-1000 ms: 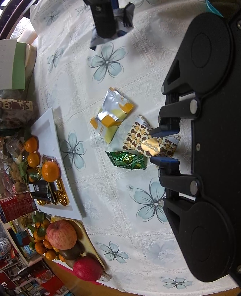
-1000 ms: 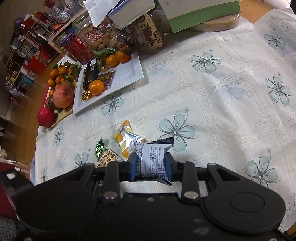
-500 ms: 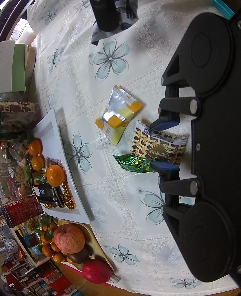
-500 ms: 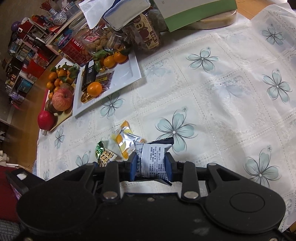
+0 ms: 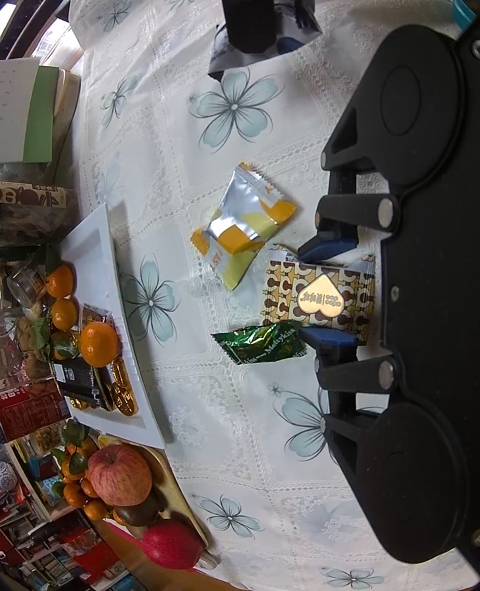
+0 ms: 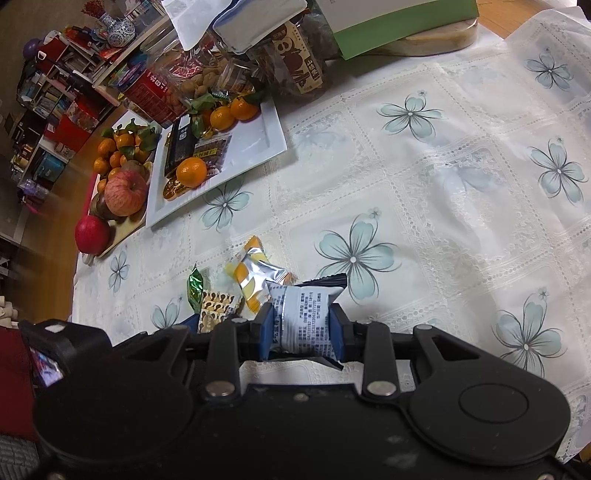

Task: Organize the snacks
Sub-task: 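Grasp the brown-and-gold heart packet with the left tool, then carry the white packet and heart packet over the gold tray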

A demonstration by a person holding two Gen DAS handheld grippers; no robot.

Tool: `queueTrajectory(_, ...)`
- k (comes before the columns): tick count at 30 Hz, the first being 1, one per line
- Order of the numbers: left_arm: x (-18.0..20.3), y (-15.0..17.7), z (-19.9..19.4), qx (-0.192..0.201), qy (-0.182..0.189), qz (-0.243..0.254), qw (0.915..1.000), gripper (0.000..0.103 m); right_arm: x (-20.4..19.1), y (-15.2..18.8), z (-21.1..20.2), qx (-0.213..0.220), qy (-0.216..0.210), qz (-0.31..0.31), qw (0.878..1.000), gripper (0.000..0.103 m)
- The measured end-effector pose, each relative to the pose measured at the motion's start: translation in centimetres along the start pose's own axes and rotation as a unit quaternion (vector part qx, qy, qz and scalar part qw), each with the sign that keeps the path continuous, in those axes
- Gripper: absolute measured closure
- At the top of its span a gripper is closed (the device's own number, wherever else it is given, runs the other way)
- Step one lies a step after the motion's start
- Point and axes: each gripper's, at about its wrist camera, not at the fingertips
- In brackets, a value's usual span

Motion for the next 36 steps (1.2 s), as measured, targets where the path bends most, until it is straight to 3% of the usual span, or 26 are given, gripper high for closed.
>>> queueTrajectory(7, -0.9, 0.0, -0.4, -0.003, 0.025, -0.055, 0.9982, 0.064, 0.0, -0.2, 0.0, 0.003, 0.001, -0.003, 1.0, 0.07)
queueTrajectory(15, -1.7, 0.7, -6.3, 0.035, -0.002, -0.113, 0.9929, 0.064, -0.4, 0.4, -1.2, 0.044, -0.014, -0.031, 0.998, 0.07)
queueTrajectory(22, -2.4, 5.5, -10.6, 0.041, -0.012, -0.151, 0.9876, 0.064, -0.7, 3.4, -2.8, 0.087, -0.018, -0.099, 0.991, 0.07)
queueTrajectory(28, -2.7, 10.7, -12.2, 0.02, -0.011, -0.188, 0.982, 0.064, 0.5, 7.6, -3.7, 0.105, -0.029, -0.122, 0.986, 0.07)
queueTrajectory(32, -1.8, 13.5, -13.2, 0.011, -0.046, -0.184, 0.9817, 0.064, 1.9, 10.9, -4.3, 0.115, -0.028, -0.13, 0.984, 0.07)
queueTrajectory(36, -1.1, 15.8, -14.2, 0.01, -0.044, -0.19, 0.9808, 0.064, 4.2, 13.9, -4.9, 0.108, -0.027, -0.121, 0.986, 0.07)
Point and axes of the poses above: each gripper's, at about its wrist camera, not at the fingertips, and z roughly the way its jaws point, x to its right, y to its underside, and after that the axes turned 13 degrees about z, right-handed
